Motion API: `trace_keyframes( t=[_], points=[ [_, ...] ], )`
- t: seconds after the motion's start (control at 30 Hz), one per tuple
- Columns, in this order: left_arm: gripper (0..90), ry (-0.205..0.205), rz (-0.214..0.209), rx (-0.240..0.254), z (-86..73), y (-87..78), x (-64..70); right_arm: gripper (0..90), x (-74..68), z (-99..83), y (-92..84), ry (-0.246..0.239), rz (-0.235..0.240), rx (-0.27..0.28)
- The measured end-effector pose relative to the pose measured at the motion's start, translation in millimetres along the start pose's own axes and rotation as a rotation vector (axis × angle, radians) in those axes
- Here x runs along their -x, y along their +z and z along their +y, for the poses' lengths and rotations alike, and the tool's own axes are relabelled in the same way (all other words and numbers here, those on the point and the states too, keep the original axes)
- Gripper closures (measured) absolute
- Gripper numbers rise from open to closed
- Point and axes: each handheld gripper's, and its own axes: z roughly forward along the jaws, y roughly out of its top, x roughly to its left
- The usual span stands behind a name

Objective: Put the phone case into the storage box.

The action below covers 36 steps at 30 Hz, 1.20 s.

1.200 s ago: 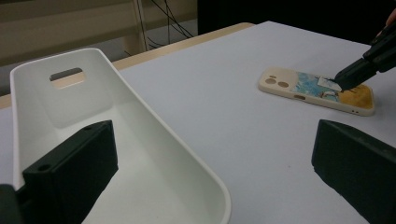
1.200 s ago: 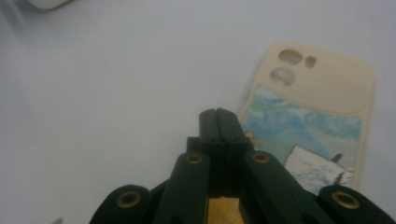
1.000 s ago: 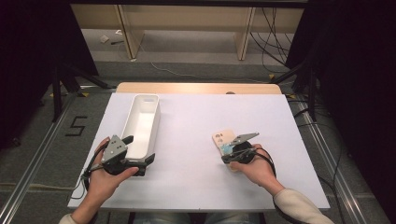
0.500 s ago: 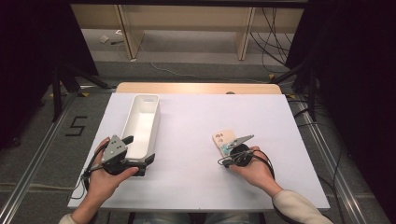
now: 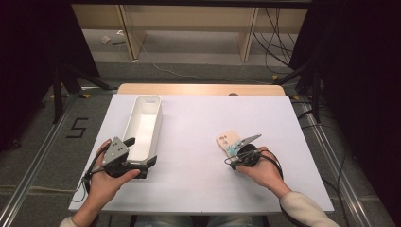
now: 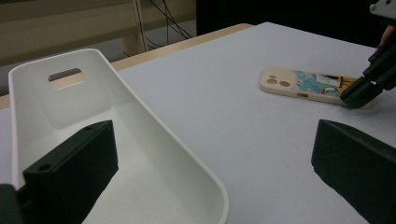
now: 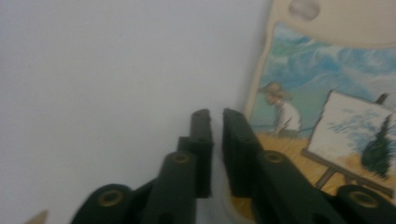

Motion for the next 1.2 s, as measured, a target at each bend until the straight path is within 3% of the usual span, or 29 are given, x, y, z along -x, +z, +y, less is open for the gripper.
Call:
trace_keyframes(
  t=[0.07,0.13,0.2,0.27,0.4,0.53,0.67,1.07,1.2],
  points=[
    [0.1,0.0,-0.001,0.0,-0.1,0.2,0.2,58.6,5.3,4.6,-5.2,0.006,-0.037,0.032],
    [0.1,0.0,0.0,0.0,0.0,0.4,0.4,40.7,12.0,8.0,-9.1,0.054,-0.089,0.046],
    [0.1,0.0,0.0,-0.001,0.1,0.6,0.5,27.2,18.5,10.5,-11.3,0.049,-0.148,0.031],
    [0.1,0.003,-0.001,-0.001,0.1,1.0,0.3,19.2,23.7,12.1,-11.5,0.06,-0.17,0.009],
    [0.1,0.004,-0.002,-0.002,0.1,1.1,0.3,15.7,29.6,15.6,-5.3,0.08,-0.164,-0.028],
    [0.1,0.0,0.0,-0.001,0.0,0.7,0.1,11.4,31.4,21.0,-0.1,0.059,-0.172,-0.068],
    [0.1,0.001,0.0,-0.001,0.0,0.4,0.1,6.8,32.9,26.1,5.4,0.084,-0.184,-0.12],
    [0.1,-0.001,-0.001,0.0,0.1,0.8,0.0,5.7,34.1,34.0,17.4,0.097,-0.178,-0.176],
    [0.1,-0.002,-0.002,0.0,0.1,0.7,-0.1,7.2,32.1,37.3,23.0,0.087,-0.184,-0.221]
  ],
)
